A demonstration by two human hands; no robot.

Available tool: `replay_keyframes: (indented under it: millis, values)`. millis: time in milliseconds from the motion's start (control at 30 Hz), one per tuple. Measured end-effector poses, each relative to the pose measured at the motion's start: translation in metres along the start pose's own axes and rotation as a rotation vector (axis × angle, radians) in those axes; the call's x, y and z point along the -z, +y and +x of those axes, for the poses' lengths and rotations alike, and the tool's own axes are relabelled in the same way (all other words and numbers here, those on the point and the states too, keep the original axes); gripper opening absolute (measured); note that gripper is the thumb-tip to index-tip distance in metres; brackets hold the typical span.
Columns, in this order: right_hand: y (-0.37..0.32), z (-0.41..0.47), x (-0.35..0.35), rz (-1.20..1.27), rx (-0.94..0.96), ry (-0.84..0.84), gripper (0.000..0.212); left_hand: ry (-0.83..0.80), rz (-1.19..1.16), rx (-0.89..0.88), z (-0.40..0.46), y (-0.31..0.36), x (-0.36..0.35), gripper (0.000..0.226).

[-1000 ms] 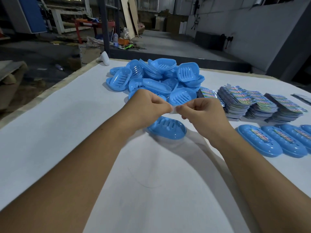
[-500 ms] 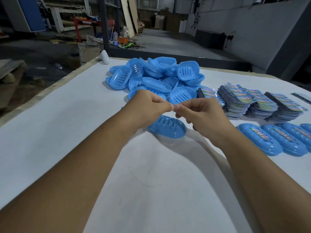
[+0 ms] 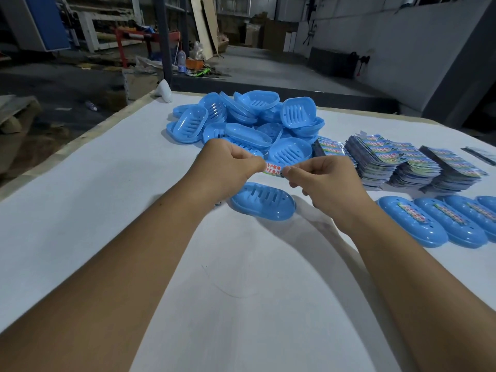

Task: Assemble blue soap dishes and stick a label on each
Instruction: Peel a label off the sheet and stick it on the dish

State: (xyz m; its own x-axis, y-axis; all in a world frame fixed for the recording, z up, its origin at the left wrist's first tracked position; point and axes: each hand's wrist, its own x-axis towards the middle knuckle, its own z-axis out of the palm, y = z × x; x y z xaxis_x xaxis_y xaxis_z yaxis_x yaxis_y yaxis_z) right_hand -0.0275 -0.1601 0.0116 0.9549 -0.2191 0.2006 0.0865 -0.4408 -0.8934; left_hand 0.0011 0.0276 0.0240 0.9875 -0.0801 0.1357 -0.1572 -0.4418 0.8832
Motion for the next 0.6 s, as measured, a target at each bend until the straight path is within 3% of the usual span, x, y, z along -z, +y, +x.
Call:
replay_keyframes:
  millis: [233, 400, 600]
  values:
    - [-0.001, 0.000, 0.002, 0.016, -0.101, -0.036, 0.022, 0.012, 0.018, 0.023, 0.005, -0.006, -0.001, 0.037]
    - [-0.001, -0.003, -0.001, 0.015, -0.160, -0.071, 0.036, 0.015, 0.023, 0.039, 0.006, -0.013, -0.004, 0.041]
    - [-0.001, -0.004, -0.006, -0.024, -0.173, -0.075, 0.033, -0.099, -0.030, 0.169, 0.005, -0.016, -0.009, 0.049]
